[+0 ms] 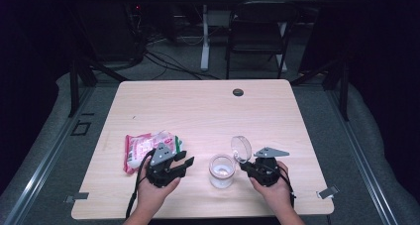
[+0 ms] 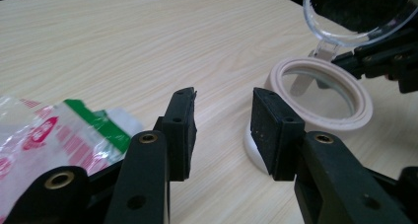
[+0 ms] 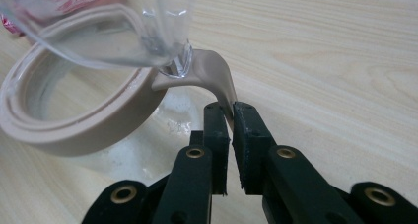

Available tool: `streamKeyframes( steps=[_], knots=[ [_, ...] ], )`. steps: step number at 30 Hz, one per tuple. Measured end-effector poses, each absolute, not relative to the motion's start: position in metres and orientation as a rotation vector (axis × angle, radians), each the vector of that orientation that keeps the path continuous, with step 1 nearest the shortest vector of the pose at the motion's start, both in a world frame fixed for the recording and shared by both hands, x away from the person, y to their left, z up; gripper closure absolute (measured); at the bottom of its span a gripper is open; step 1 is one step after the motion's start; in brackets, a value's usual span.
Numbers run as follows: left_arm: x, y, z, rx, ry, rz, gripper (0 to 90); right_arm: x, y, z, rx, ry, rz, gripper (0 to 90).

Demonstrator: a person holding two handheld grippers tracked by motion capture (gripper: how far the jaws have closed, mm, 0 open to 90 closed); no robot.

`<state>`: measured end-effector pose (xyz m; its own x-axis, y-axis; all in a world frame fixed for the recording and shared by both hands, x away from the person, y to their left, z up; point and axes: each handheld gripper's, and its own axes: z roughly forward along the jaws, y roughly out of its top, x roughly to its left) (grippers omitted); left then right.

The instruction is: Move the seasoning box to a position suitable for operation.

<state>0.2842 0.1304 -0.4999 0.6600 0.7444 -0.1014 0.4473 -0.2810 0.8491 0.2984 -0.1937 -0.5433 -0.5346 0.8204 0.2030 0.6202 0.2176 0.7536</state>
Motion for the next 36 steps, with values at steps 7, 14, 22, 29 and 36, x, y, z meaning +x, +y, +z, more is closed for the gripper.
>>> streamKeyframes(
  steps=[7,14,22,29,36],
  knots=[
    [0.279,0.145,-0.501,1.92,0.987,0.431,61.2,0.315,-0.195,-0.543,1.368,2.266,1.223,84.8],
    [0.275,0.163,-0.5,1.896,1.043,0.465,60.8,0.329,-0.195,-0.543,1.391,2.277,1.252,84.3],
    [0.274,0.181,-0.503,1.877,1.086,0.498,59.9,0.346,-0.194,-0.543,1.391,2.278,1.297,84.1],
    [0.277,0.193,-0.508,1.887,1.126,0.507,59.8,0.351,-0.194,-0.543,1.388,2.282,1.315,80.8],
    [0.283,0.193,-0.517,1.914,1.137,0.541,51.3,0.344,-0.198,-0.54,1.377,2.284,1.288,70.0]
  ],
)
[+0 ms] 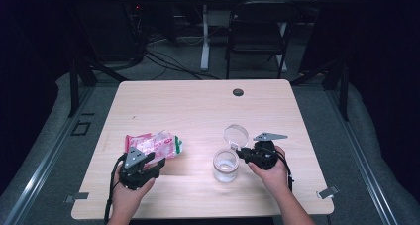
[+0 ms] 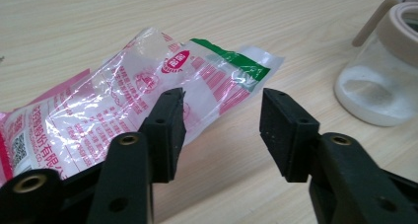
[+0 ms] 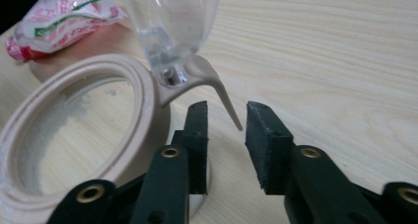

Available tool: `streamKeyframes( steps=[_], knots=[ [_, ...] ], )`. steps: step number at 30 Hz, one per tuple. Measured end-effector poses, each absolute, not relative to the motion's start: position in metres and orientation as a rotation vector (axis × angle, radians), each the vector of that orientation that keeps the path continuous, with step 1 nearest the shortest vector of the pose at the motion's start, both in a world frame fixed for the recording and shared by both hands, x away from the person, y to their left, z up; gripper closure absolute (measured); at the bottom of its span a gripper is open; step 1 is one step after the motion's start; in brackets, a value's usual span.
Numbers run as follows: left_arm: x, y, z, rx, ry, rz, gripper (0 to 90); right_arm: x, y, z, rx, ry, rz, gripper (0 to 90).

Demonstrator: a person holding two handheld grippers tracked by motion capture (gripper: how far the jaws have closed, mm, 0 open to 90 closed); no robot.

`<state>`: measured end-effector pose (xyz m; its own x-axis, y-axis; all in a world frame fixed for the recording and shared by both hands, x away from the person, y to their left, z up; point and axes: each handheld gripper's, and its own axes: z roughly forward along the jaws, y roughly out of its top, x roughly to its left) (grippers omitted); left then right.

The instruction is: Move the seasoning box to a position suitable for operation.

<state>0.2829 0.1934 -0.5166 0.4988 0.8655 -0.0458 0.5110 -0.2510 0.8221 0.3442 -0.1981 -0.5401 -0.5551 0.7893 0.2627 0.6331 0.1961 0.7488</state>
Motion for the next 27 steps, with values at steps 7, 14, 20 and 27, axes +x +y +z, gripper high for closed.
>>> streamKeyframes(
  steps=[7,14,20,27],
  knots=[
    [0.291,0.183,-0.522,1.967,1.13,0.573,47.9,0.336,-0.21,-0.54,1.395,2.247,1.275,61.2],
    [0.3,0.161,-0.53,2.079,1.086,0.665,41.9,0.326,-0.224,-0.54,1.431,2.185,1.294,57.5],
    [0.311,0.148,-0.539,2.14,1.062,0.759,37.5,0.315,-0.236,-0.541,1.449,2.149,1.281,55.8],
    [0.32,0.137,-0.553,2.216,1.042,0.892,37.6,0.305,-0.246,-0.54,1.468,2.116,1.263,55.2]
  ],
)
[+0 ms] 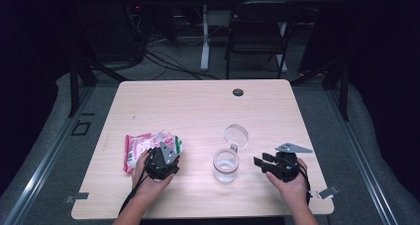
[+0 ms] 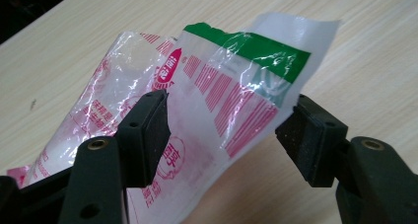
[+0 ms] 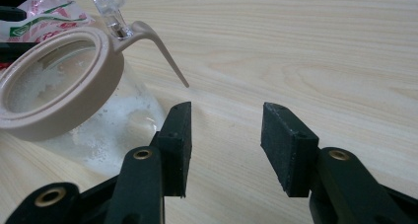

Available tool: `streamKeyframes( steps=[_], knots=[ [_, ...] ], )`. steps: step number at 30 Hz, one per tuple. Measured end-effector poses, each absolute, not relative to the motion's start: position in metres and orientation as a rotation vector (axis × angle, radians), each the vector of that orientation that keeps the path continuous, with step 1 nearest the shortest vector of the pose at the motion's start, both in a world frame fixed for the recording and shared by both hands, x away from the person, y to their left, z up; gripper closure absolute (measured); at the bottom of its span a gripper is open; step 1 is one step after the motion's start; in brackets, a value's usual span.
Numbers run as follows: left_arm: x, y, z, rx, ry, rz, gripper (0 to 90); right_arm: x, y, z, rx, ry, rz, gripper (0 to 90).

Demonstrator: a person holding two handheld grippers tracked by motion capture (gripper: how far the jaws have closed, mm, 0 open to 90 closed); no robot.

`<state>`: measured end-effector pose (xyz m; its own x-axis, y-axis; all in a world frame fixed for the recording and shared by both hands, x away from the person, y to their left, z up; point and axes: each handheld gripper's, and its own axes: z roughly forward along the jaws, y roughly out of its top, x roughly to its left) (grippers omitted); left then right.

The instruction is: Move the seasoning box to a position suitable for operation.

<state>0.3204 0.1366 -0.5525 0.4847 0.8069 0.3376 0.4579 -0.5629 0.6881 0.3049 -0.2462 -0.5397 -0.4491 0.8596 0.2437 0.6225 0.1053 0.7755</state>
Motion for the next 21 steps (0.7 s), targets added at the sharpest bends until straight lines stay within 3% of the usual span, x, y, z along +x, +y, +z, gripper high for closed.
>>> streamKeyframes(
  steps=[4,16,21],
  knots=[
    [0.325,0.134,-0.562,2.233,1.035,0.994,38.7,0.302,-0.25,-0.54,1.48,2.102,1.273,55.1],
    [0.33,0.136,-0.577,2.246,1.045,1.12,48.3,0.3,-0.251,-0.541,1.482,2.1,1.27,55.0],
    [0.33,0.136,-0.578,2.232,1.066,1.147,58.7,0.3,-0.251,-0.541,1.477,2.102,1.264,55.0]
  ],
)
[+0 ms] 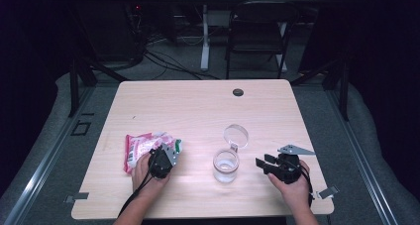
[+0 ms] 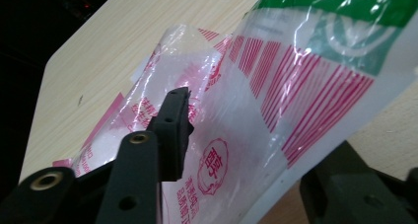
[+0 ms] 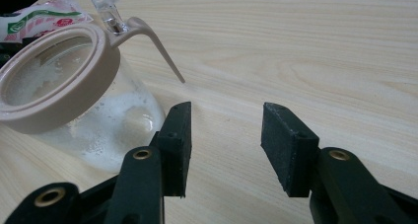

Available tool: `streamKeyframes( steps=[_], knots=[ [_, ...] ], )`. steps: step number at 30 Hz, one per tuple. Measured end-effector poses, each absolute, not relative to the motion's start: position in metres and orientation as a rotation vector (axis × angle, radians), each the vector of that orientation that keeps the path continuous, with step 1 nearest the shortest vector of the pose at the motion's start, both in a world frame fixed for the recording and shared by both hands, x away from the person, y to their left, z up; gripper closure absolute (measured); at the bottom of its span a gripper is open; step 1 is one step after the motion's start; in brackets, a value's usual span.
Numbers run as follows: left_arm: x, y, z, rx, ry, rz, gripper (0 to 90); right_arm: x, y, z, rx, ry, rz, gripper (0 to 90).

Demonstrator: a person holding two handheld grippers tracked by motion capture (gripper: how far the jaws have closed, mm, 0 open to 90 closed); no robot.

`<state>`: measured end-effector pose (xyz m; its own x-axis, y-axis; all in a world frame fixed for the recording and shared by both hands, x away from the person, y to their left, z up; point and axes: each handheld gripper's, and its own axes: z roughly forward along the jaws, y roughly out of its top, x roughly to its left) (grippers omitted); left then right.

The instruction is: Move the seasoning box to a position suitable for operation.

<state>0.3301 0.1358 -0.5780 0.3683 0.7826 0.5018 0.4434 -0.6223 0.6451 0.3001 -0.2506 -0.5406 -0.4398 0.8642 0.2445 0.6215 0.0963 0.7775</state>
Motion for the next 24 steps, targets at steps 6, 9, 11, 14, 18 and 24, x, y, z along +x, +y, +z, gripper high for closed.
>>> streamKeyframes(
  steps=[6,9,11,14,18,24],
  knots=[
    [0.329,0.136,-0.579,2.213,1.056,1.183,72.2,0.301,-0.249,-0.541,1.473,2.105,1.274,55.0],
    [0.328,0.137,-0.577,2.211,1.047,1.195,78.5,0.301,-0.248,-0.541,1.469,2.104,1.27,55.0],
    [0.327,0.139,-0.576,2.205,1.048,1.19,83.8,0.301,-0.248,-0.541,1.469,2.103,1.27,55.0],
    [0.329,0.144,-0.572,2.183,1.066,1.153,88.1,0.301,-0.248,-0.541,1.469,2.102,1.275,55.0],
    [0.329,0.153,-0.564,2.143,1.091,1.114,90.0,0.301,-0.248,-0.541,1.469,2.101,1.273,55.0],
    [0.326,0.169,-0.549,2.054,1.153,1.07,90.0,0.302,-0.247,-0.541,1.466,2.108,1.281,55.0]
  ],
)
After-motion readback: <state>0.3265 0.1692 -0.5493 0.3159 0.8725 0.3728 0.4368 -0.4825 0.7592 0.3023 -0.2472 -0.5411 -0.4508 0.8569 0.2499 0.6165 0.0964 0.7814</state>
